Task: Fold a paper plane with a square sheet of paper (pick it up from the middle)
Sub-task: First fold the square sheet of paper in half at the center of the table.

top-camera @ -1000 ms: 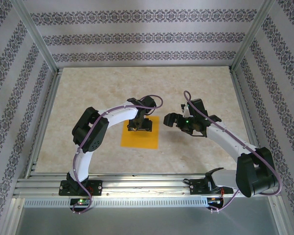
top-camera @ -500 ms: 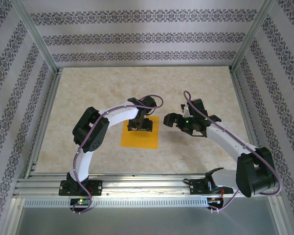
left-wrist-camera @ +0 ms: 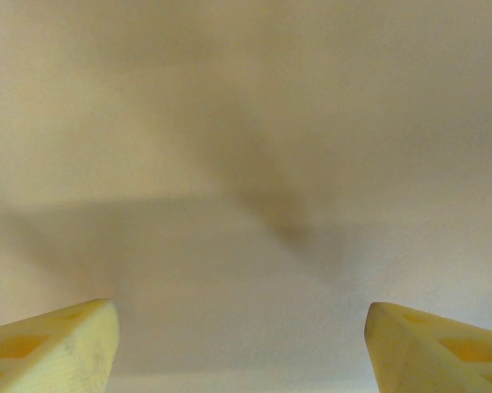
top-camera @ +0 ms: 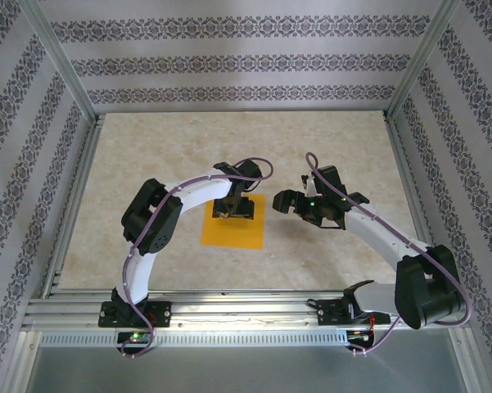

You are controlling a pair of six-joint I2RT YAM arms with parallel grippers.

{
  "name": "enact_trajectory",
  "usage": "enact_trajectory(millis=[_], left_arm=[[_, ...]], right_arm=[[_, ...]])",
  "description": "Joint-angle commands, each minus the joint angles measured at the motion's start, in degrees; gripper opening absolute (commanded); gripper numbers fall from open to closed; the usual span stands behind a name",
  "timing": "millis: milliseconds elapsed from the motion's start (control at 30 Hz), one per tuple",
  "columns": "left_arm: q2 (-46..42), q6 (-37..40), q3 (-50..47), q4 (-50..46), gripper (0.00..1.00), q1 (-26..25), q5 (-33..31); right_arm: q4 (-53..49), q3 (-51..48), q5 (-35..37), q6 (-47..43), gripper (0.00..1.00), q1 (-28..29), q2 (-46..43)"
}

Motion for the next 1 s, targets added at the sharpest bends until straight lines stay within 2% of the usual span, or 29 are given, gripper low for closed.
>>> enact_trajectory(millis=[0, 967], left_arm=[[0.85, -0.63, 0.68, -1.70, 0.79, -0.75, -0.16], [4.02, -0.30, -2.00, 0.70, 0.77, -0.75, 1.14]], right_arm=[[-0.64, 0.20, -0.97, 0.09, 0.98, 0.59, 0.73], [-1.34, -0.03, 0.43, 0.44, 0.98, 0.67, 0.14]])
